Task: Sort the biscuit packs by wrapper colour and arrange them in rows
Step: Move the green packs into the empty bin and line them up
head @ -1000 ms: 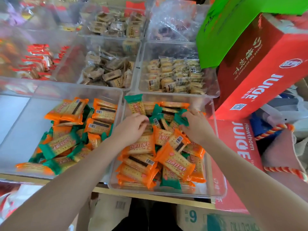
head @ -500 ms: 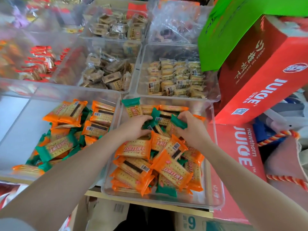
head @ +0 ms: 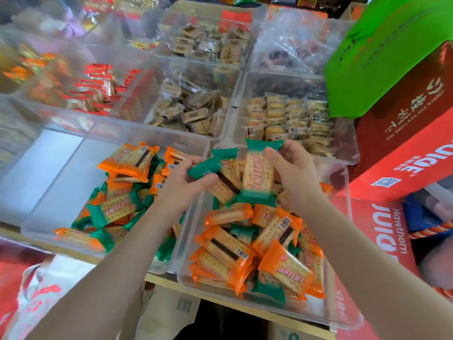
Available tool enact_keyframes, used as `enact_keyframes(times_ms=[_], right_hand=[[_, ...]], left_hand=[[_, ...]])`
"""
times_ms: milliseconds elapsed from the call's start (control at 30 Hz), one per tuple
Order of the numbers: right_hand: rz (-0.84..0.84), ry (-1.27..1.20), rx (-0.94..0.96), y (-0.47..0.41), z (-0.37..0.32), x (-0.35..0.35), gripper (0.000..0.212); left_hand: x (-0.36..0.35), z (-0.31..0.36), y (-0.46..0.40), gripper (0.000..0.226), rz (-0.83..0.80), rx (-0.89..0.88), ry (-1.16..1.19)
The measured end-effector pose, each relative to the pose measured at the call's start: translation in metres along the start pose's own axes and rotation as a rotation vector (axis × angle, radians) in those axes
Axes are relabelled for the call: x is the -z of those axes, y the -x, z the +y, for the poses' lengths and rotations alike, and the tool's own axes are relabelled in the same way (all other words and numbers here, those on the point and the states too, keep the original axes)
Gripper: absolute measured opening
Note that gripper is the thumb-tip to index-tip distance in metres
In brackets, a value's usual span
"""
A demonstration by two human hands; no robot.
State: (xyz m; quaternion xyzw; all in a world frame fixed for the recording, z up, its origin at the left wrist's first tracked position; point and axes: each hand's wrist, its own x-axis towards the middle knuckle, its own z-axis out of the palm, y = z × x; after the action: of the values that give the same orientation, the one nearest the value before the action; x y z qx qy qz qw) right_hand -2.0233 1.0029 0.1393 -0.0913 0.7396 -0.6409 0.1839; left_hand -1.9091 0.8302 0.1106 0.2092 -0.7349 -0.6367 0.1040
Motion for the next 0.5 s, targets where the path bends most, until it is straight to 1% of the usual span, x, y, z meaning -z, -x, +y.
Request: enact_keyframes(times_ms=[67,100,200,267,300,333,367,433,467,500], right_hand=[[-0.065,0.052,0.009,-0.001,-0.005,-0.03,0.006],[-0.106,0.101,0.027,-0.001,-0.006,-0.046,0.007],[-0.254,0.308,0.092,0.001,-0.002,-0.097,0.011],[-0.356,0.433,0.143,0.002,0.008,-0.128,0.022],[-0.401,0.492,0.172,0.003,0.013,-0.142,0.027],[-0.445,0.57,0.198,0.004,0.019,-0.154,0.029],[-0.495,0.675,0.222,0.004,0.025,-0.164,0.03],[-0.6,0.962,0.278,0.001,0.036,-0.177,0.028],[-0.631,1.107,0.302,-0.001,0.038,-0.182,0.026],[-0.643,1.234,0.324,-0.004,0.038,-0.185,0.026]], left_hand=[[0.025,0.0,0.013,0.022,0.18,0.011,0.154],[0.04,0.0,0.018,0.024,0.235,0.014,0.199],[0.083,-0.014,0.029,0.014,0.347,0.094,0.152],[0.106,-0.025,0.031,0.004,0.439,0.131,0.125],[0.116,-0.031,0.03,0.003,0.466,0.14,0.096],[0.125,-0.037,0.029,0.01,0.471,0.145,0.053],[0.132,-0.042,0.028,0.024,0.452,0.156,-0.024],[0.144,-0.054,0.027,0.051,0.338,0.191,-0.353],[0.147,-0.057,0.026,0.054,0.264,0.205,-0.522],[0.15,-0.061,0.024,0.051,0.191,0.212,-0.634]])
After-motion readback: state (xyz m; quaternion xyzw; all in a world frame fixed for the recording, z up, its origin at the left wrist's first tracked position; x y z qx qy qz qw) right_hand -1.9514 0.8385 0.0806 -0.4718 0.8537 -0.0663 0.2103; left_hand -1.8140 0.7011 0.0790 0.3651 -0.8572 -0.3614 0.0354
